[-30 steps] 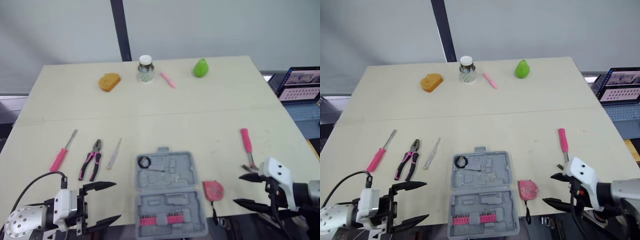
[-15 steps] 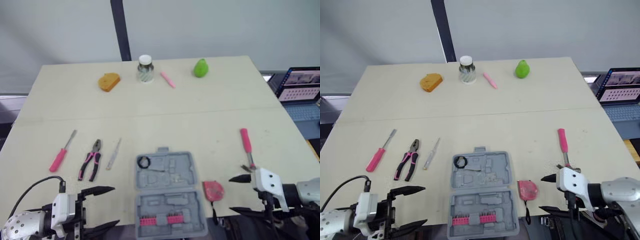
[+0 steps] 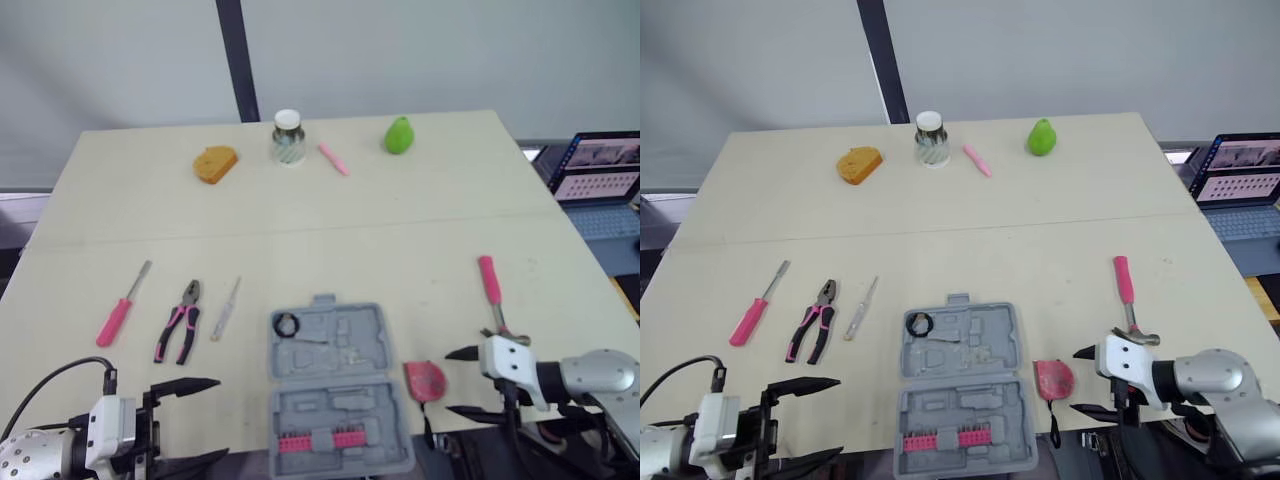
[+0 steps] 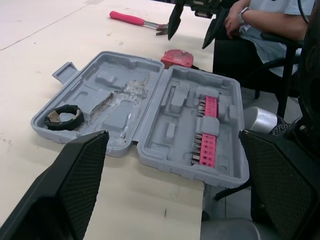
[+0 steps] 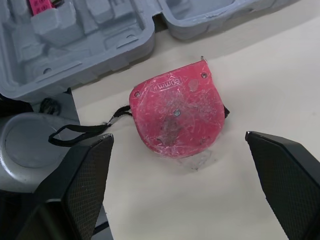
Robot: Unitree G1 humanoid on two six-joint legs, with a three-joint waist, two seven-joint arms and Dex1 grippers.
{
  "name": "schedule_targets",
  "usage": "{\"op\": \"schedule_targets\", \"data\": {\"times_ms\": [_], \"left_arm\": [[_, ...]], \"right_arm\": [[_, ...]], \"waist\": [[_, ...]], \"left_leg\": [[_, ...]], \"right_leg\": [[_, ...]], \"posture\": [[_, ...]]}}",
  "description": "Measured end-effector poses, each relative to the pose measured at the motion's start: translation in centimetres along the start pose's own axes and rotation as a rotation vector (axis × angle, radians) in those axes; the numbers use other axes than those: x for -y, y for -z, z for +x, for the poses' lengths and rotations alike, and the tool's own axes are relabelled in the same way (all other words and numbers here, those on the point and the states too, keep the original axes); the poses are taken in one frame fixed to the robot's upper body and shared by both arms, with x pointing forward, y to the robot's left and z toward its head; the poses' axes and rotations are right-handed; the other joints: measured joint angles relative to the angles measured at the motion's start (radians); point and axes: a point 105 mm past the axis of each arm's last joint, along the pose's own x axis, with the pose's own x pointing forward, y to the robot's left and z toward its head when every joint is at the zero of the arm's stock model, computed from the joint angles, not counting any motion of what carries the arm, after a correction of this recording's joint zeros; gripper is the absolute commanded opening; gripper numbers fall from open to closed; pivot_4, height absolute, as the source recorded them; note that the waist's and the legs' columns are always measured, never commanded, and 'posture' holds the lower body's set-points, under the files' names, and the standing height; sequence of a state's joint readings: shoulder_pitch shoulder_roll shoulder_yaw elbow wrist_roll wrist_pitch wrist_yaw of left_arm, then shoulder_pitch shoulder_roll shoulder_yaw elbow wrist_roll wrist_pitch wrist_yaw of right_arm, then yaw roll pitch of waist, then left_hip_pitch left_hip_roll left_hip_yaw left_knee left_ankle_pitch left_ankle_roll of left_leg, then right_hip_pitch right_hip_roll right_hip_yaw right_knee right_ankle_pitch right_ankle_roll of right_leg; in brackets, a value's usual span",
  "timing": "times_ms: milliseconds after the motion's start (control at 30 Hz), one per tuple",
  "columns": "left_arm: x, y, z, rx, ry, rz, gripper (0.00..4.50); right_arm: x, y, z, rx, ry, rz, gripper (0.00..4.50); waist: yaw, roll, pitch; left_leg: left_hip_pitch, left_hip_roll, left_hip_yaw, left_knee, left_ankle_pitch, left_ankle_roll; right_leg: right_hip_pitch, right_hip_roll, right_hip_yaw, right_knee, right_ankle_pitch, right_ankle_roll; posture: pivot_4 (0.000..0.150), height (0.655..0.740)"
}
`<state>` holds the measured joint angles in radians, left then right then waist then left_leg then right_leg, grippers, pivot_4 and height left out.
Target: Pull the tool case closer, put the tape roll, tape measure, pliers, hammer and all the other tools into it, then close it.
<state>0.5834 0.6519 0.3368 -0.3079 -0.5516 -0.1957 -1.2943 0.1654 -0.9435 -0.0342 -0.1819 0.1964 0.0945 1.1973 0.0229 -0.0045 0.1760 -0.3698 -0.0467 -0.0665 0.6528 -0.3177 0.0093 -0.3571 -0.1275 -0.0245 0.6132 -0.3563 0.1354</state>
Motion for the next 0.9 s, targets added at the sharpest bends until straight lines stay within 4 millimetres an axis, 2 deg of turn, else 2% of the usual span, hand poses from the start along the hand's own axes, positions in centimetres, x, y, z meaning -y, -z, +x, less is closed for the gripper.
{"op": "schedule_targets", "data": {"times_ms": [300, 633, 900], "left_arm": [[0.1, 0.2, -0.2, -0.004, 0.012, 0.001, 4.5], [0.1, 0.2, -0.2, -0.008, 0.009, 0.004, 4.5], [0.0, 0.2, -0.2, -0.01, 0.001, 0.004, 4.5]], "right_arm": [[-0.1, 0.0, 1.8, 0.013, -0.019, -0.022, 4.48], [0.5, 0.1, 2.3, 0.006, -0.002, -0.036, 4.48], [0.2, 0.3, 3.1, 0.005, -0.019, -0.037, 4.48]], "waist": [[0.0, 0.0, 0.0], [0.0, 0.0, 0.0], [-0.001, 0.0, 0.0]], "left_leg": [[0.0, 0.0, 0.0, 0.0, 0.0, 0.0], [0.0, 0.0, 0.0, 0.0, 0.0, 0.0], [0.0, 0.0, 0.0, 0.0, 0.0, 0.0]], "right_leg": [[0.0, 0.0, 0.0, 0.0, 0.0, 0.0], [0.0, 0.0, 0.0, 0.0, 0.0, 0.0], [0.0, 0.0, 0.0, 0.0, 0.0, 0.0]], "posture": [[0.15, 0.7356], [0.15, 0.7356], [0.15, 0.7356]]}}
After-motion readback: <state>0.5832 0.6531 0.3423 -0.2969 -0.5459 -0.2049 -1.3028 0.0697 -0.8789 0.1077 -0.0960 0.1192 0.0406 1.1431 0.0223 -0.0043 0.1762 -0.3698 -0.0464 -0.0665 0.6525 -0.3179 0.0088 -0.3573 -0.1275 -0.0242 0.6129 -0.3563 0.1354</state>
